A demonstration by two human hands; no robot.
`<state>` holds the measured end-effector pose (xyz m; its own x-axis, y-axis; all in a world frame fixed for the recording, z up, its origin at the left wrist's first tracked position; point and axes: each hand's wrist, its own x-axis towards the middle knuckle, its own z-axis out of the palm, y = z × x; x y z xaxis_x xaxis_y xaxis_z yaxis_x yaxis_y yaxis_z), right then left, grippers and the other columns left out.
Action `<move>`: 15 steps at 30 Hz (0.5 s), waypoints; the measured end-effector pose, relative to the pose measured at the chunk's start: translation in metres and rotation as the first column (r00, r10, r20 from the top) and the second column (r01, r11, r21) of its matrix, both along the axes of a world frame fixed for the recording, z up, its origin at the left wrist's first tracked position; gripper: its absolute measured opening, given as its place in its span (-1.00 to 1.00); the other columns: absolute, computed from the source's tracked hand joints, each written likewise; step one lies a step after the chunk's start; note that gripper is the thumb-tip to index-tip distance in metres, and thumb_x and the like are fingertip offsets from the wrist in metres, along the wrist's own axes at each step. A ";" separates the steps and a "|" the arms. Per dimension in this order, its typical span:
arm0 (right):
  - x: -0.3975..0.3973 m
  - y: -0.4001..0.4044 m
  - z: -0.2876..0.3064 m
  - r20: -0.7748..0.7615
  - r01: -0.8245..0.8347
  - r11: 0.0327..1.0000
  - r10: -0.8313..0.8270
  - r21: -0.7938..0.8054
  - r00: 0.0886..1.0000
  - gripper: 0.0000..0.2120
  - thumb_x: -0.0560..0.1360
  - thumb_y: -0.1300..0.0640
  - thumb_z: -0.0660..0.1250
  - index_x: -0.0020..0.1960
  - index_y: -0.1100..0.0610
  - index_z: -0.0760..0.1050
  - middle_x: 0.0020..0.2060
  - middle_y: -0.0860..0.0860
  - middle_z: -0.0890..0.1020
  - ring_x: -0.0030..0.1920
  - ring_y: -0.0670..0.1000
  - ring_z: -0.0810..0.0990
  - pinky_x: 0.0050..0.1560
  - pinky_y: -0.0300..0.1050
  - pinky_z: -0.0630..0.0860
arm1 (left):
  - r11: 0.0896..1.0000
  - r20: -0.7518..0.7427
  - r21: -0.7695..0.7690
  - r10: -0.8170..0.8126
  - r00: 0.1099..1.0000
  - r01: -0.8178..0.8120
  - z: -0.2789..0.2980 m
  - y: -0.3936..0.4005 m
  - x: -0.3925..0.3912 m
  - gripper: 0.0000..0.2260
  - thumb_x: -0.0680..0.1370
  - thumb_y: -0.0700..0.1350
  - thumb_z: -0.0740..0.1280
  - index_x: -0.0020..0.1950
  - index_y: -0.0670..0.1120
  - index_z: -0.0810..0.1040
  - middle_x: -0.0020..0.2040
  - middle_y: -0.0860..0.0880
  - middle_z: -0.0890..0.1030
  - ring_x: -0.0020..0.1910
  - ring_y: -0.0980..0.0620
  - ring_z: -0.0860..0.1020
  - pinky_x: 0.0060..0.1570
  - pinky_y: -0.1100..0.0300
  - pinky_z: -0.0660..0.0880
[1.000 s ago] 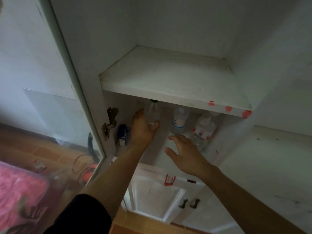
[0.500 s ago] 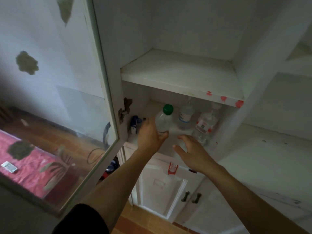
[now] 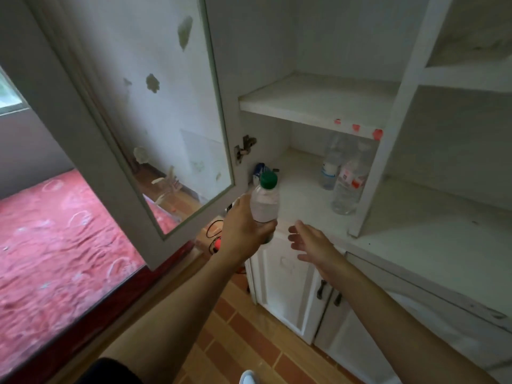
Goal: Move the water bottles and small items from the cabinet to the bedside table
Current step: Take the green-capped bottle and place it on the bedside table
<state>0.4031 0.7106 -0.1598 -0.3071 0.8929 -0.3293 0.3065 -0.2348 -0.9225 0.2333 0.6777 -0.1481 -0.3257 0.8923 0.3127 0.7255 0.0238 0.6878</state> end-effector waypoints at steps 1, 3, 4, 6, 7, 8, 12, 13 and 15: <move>-0.002 -0.009 0.000 -0.046 -0.020 0.999 0.018 -0.043 0.999 -0.59 0.64 -0.19 0.05 0.22 0.05 0.49 0.13 0.03 0.59 0.16 0.05 0.55 0.30 0.11 0.46 | 1.000 0.017 0.009 0.011 1.000 -0.011 0.001 -0.014 -0.001 -0.53 0.37 0.11 0.53 0.18 0.06 0.42 0.02 0.07 0.57 -0.03 0.09 0.57 -0.03 0.06 0.62; -0.008 -0.026 0.004 -0.116 -0.057 0.992 0.044 -0.111 0.992 -0.59 0.64 -0.18 0.05 0.17 0.06 0.51 0.11 0.06 0.61 0.15 0.08 0.57 0.29 0.12 0.47 | 0.999 0.055 0.032 0.038 0.998 -0.040 0.003 -0.041 -0.004 -0.50 0.35 0.17 0.50 0.20 0.09 0.43 0.04 0.09 0.59 0.00 0.10 0.58 0.01 0.01 0.63; -0.012 -0.033 0.005 -0.148 -0.075 0.988 0.054 -0.137 0.988 -0.59 0.64 -0.18 0.05 0.14 0.07 0.52 0.10 0.08 0.63 0.14 0.10 0.58 0.28 0.12 0.47 | 0.998 0.068 0.038 0.053 0.996 -0.055 0.005 -0.054 -0.006 -0.49 0.34 0.20 0.48 0.22 0.11 0.43 0.05 0.10 0.60 0.02 0.10 0.59 0.03 0.00 0.62; -0.021 -0.047 0.005 -0.199 -0.116 0.976 0.078 -0.187 0.977 -0.58 0.65 -0.18 0.04 0.11 0.08 0.54 0.09 0.11 0.65 0.13 0.12 0.60 0.24 0.10 0.49 | 0.994 0.075 0.060 0.084 0.994 -0.088 0.008 -0.079 -0.011 -0.48 0.34 0.23 0.47 0.24 0.13 0.45 0.09 0.11 0.61 0.07 0.11 0.59 0.07 0.00 0.61; -0.027 -0.054 0.005 -0.226 -0.146 0.966 0.097 -0.213 0.969 -0.57 0.65 -0.18 0.04 0.10 0.09 0.54 0.08 0.12 0.66 0.13 0.14 0.61 0.23 0.10 0.49 | 0.991 0.076 0.077 0.099 0.992 -0.105 0.010 -0.091 -0.013 -0.49 0.35 0.21 0.49 0.23 0.12 0.46 0.09 0.11 0.61 0.07 0.11 0.59 0.08 0.02 0.61; -0.033 -0.062 0.004 -0.256 -0.177 0.955 0.115 -0.237 0.960 -0.56 0.65 -0.18 0.03 0.11 0.10 0.55 0.07 0.13 0.67 0.13 0.15 0.61 0.22 0.11 0.48 | 0.987 0.079 0.096 0.118 0.990 -0.125 0.012 -0.104 -0.017 -0.51 0.36 0.16 0.51 0.22 0.09 0.49 0.07 0.10 0.62 0.05 0.12 0.60 0.06 0.04 0.61; -0.064 -0.100 0.001 -0.329 -0.286 0.917 0.189 -0.277 0.925 -0.53 0.65 -0.18 0.03 0.13 0.15 0.55 -0.06 0.13 0.67 0.03 0.14 0.59 0.08 0.06 0.46 | 0.961 0.045 0.141 0.233 0.971 -0.237 0.014 -0.160 -0.037 -0.54 0.35 0.08 0.53 0.19 0.03 0.51 0.00 0.06 0.62 -0.03 0.08 0.59 -0.06 0.03 0.58; -0.073 -0.111 0.001 -0.333 -0.314 0.907 0.215 -0.279 0.918 -0.51 0.65 -0.18 0.03 0.15 0.16 0.55 -0.06 0.13 0.66 0.02 0.14 0.59 0.04 0.04 0.45 | 0.954 0.034 0.136 0.266 0.963 -0.268 0.013 -0.175 -0.044 -0.54 0.34 0.10 0.52 0.17 0.02 0.51 -0.01 0.05 0.61 -0.05 0.07 0.59 -0.08 0.02 0.58; -0.093 -0.134 -0.001 -0.328 -0.369 0.888 0.273 -0.276 0.904 -0.47 0.63 -0.21 0.05 0.22 0.19 0.53 -0.03 0.14 0.66 0.02 0.13 0.59 -0.02 0.01 0.46 | 0.933 0.030 0.128 0.336 0.941 -0.337 0.011 -0.206 -0.059 -0.58 0.34 0.11 0.52 0.09 0.00 0.51 -0.07 0.03 0.61 -0.11 0.06 0.59 -0.16 0.04 0.55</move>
